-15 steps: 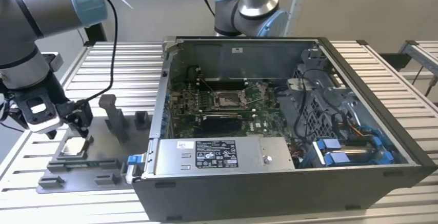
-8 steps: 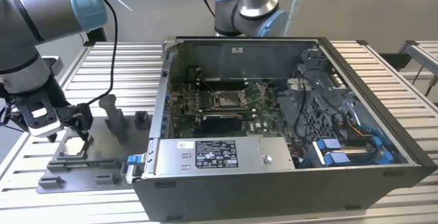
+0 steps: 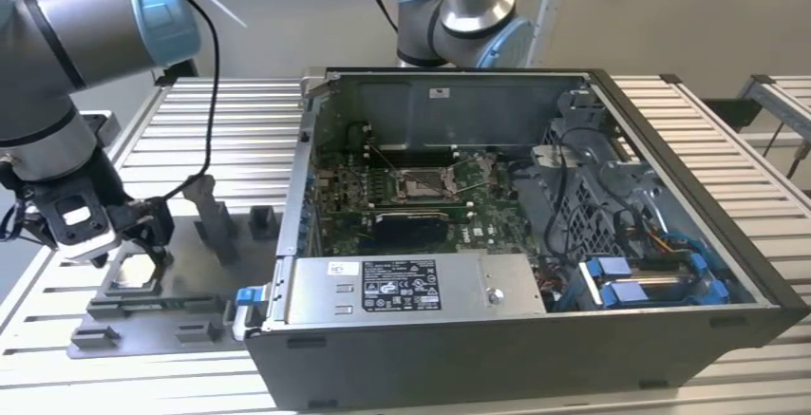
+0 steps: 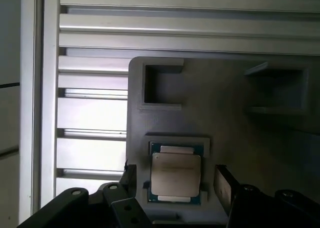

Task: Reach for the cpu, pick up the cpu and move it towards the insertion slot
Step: 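Pick up the cpu and move it towards the insertion slot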

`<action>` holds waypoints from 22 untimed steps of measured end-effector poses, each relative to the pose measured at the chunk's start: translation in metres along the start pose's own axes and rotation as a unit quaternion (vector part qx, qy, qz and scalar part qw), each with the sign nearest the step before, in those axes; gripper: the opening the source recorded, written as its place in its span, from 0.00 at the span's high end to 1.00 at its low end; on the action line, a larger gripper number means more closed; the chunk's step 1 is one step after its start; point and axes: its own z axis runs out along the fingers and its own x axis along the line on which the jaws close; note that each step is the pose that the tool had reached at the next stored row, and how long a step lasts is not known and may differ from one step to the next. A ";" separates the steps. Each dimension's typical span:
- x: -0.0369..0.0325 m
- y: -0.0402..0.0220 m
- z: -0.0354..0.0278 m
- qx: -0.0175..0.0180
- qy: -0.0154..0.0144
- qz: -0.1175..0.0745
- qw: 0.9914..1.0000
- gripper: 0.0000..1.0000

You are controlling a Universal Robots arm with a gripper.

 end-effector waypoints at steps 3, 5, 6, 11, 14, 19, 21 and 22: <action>0.0000 -0.0002 0.0034 0.000 0.000 0.000 1.000 0.00; -0.0001 -0.0003 0.0057 0.000 0.000 0.000 1.000 0.00; -0.0001 -0.0004 0.0067 0.000 0.000 0.000 1.000 0.00; -0.0001 -0.0006 0.0114 0.000 0.000 0.000 1.000 0.00; -0.0001 -0.0007 0.0135 0.000 0.000 0.000 1.000 0.00; -0.0001 -0.0007 0.0139 0.000 0.000 0.000 1.000 0.00; -0.0001 -0.0007 0.0149 0.000 0.000 0.000 1.000 0.00; -0.0001 -0.0007 0.0152 0.000 0.000 0.000 1.000 0.00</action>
